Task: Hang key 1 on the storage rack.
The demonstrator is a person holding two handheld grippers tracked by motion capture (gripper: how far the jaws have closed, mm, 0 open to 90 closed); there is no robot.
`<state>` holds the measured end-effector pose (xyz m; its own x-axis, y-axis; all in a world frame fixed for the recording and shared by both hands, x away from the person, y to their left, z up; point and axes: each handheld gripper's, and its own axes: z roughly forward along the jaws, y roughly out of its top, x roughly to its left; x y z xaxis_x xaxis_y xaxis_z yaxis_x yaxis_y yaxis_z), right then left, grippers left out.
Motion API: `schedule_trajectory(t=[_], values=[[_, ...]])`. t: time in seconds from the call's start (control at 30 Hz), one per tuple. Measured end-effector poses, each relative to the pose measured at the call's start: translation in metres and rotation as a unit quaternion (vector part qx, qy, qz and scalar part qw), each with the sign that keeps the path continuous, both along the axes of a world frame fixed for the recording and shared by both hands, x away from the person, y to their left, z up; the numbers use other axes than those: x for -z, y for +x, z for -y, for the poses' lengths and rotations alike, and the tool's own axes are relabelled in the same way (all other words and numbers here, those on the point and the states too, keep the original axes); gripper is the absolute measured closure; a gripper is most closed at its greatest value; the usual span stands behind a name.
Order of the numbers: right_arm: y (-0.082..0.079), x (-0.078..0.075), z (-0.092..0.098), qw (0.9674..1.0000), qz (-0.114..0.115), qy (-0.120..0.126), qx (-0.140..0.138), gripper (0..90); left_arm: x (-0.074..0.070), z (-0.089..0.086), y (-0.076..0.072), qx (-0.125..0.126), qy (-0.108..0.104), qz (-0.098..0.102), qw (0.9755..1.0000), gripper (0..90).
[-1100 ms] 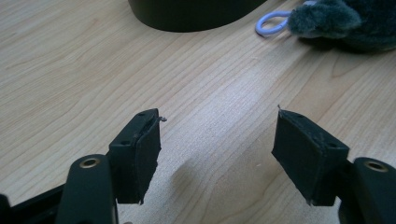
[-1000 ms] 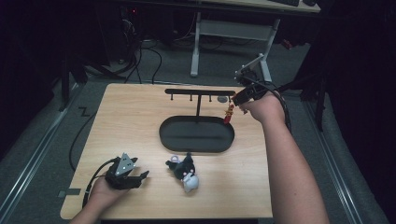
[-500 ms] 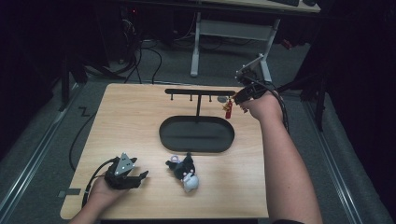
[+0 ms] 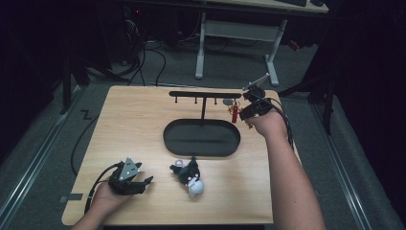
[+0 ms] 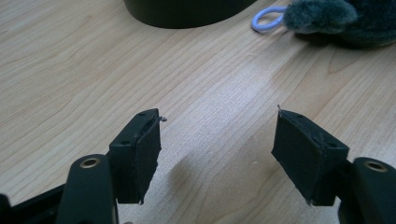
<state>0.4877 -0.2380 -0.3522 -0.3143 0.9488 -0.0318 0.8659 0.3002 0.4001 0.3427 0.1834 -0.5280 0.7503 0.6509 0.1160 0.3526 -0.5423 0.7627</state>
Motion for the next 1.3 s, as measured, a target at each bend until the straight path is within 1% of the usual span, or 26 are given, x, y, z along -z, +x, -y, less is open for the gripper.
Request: schedule_trajectory(t=[0.03, 0.07, 0.1, 0.13, 0.17, 0.23, 0.3, 0.33, 0.37, 0.4, 0.43, 0.5, 0.6, 0.67, 0.8, 0.97, 1.03, 1.07, 1.17, 1.2, 1.27, 1.3], values=[[0.000, 0.003, -0.001, 1.0000, -0.002, 0.000, 0.001, 67.0, 0.000, 0.000, 0.000, 0.002, 0.003, -0.003, 1.0000, 32.3], [0.001, 0.007, -0.002, 1.0000, -0.003, 0.002, 0.001, 66.9, 0.001, 0.001, 0.000, 0.001, 0.002, -0.001, 1.0000, 32.3], [0.001, 0.007, -0.002, 1.0000, -0.003, 0.002, 0.001, 66.9, 0.001, 0.001, 0.000, 0.001, 0.002, -0.001, 1.0000, 32.3], [0.003, 0.014, -0.003, 1.0000, -0.004, 0.003, 0.001, 66.7, 0.001, 0.001, 0.000, 0.002, 0.003, -0.001, 1.0000, 32.3], [0.004, 0.017, -0.004, 1.0000, 0.000, 0.007, 0.001, 66.6, 0.001, 0.001, 0.000, 0.002, 0.003, -0.001, 1.0000, 32.3], [0.006, 0.022, -0.005, 1.0000, -0.003, 0.009, -0.001, 66.5, 0.001, 0.000, 0.000, 0.002, 0.004, -0.001, 1.0000, 32.3], [0.008, 0.026, -0.007, 1.0000, -0.002, 0.006, -0.002, 66.3, 0.000, 0.000, 0.000, 0.002, 0.004, -0.004, 1.0000, 32.3], [0.009, 0.028, -0.008, 1.0000, -0.002, 0.009, -0.001, 66.0, 0.001, 0.000, 0.000, 0.001, 0.002, -0.002, 1.0000, 32.3], [0.010, 0.030, -0.008, 0.9999, -0.001, 0.011, -0.001, 64.6, 0.001, -0.001, 0.000, 0.001, 0.002, -0.003, 1.0000, 32.3], [0.011, 0.031, -0.009, 0.9999, -0.007, 0.012, 0.002, 60.4, 0.000, -0.001, 0.000, 0.002, 0.002, -0.004, 1.0000, 32.3], [0.012, 0.034, -0.009, 0.9999, -0.006, 0.016, 0.000, 56.0, 0.001, -0.001, 0.000, 0.002, 0.002, -0.005, 1.0000, 32.3], [0.013, 0.035, -0.011, 0.9998, -0.011, 0.017, 0.008, 52.0, 0.001, -0.001, 0.000, 0.003, 0.003, -0.005, 1.0000, 32.3], [0.010, 0.033, -0.012, 0.9998, -0.005, 0.016, 0.009, 46.5, 0.000, 0.000, 0.000, 0.005, 0.000, -0.003, 1.0000, 32.3], [0.006, 0.032, -0.011, 0.9997, 0.004, 0.019, 0.012, 44.2, 0.000, 0.000, 0.000, 0.005, -0.002, -0.006, 1.0000, 32.3], [-0.008, 0.030, -0.007, 0.9996, 0.011, 0.022, 0.016, 43.0, -0.001, 0.002, 0.000, 0.007, -0.005, -0.006, 0.9999, 32.4], [-0.035, 0.039, -0.003, 0.9992, 0.031, 0.022, 0.011, 41.3, -0.002, 0.006, -0.001, 0.012, -0.006, -0.007, 0.9999, 32.9], [-0.047, 0.045, -0.001, 0.9990, 0.038, 0.022, 0.010, 41.2, -0.002, 0.009, -0.001, 0.014, -0.007, -0.007, 0.9999, 33.5], [-0.054, 0.049, 0.000, 0.9987, 0.046, 0.021, 0.007, 41.2, -0.003, 0.009, -0.002, 0.015, -0.006, -0.009, 0.9998, 33.7], [-0.073, 0.062, 0.004, 0.9978, 0.058, 0.032, 0.005, 40.8, -0.003, 0.012, -0.003, 0.018, -0.007, -0.010, 0.9998, 34.7], [-0.079, 0.067, 0.006, 0.9974, 0.064, 0.031, 0.005, 40.5, -0.003, 0.013, -0.003, 0.019, -0.007, -0.012, 0.9997, 35.0], [-0.092, 0.077, 0.011, 0.9961, 0.085, 0.023, 0.005, 40.2, -0.003, 0.014, -0.004, 0.020, -0.009, -0.014, 0.9997, 35.8], [-0.099, 0.082, 0.014, 0.9951, 0.096, 0.025, 0.005, 40.2, -0.003, 0.015, -0.004, 0.020, -0.011, -0.016, 0.9996, 36.5]])
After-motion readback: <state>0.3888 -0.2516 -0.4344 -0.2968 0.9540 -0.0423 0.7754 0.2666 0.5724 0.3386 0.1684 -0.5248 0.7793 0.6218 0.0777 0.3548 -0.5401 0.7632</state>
